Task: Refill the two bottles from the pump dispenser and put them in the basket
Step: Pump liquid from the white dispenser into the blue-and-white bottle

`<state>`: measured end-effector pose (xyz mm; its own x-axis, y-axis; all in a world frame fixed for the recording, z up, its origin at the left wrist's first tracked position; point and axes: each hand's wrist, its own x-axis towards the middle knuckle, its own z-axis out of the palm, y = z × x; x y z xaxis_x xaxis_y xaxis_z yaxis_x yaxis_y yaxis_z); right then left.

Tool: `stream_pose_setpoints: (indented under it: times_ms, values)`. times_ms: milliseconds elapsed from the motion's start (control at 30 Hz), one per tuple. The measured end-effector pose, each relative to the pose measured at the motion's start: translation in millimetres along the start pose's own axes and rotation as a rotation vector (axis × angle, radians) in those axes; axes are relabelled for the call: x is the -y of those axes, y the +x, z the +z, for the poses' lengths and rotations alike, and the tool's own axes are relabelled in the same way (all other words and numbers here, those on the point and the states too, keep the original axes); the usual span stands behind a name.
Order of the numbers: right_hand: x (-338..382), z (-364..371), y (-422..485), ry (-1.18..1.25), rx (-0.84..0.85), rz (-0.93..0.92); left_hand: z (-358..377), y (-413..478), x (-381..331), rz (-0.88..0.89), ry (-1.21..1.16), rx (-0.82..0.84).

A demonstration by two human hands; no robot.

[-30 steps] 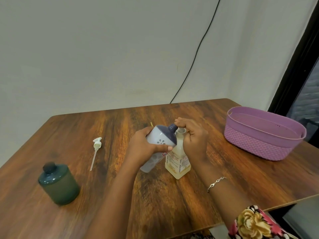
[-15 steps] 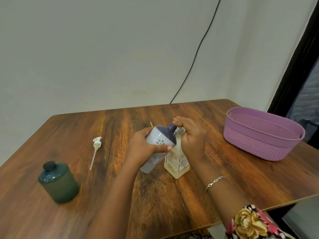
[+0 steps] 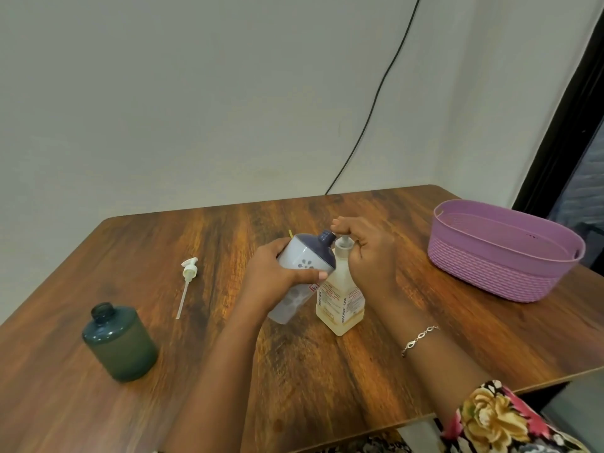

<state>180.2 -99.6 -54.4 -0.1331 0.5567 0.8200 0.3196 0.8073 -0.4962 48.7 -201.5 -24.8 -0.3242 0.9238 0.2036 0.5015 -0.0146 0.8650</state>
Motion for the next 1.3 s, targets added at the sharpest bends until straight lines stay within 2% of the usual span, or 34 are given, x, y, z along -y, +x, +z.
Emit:
stream_pose_setpoints:
  times_ms: [300, 633, 900, 1067, 1300]
  values:
    - [8.1, -5.2, 2.7, -0.003, 0.041, 0.071, -2.6, 0.4, -1.4, -0.002, -0.003, 0.0]
    - [-3.2, 15.8, -9.4, -0.04, -0.102, -0.009, -0.8, 4.2, 12.2, 0.001, -0.019, 0.011]
    - [7.0, 6.2, 5.1, 0.035, -0.04, 0.067, -1.9, 0.2, 8.0, 0.016, -0.04, 0.027]
    - [4.9, 7.9, -4.1, -0.028, -0.083, -0.057, -3.1, -1.1, 10.2, 0.016, -0.023, 0.023]
    - [0.1, 8.0, -5.7, -0.038, -0.057, -0.071, -3.9, -1.5, 5.8, -0.004, -0.077, 0.015]
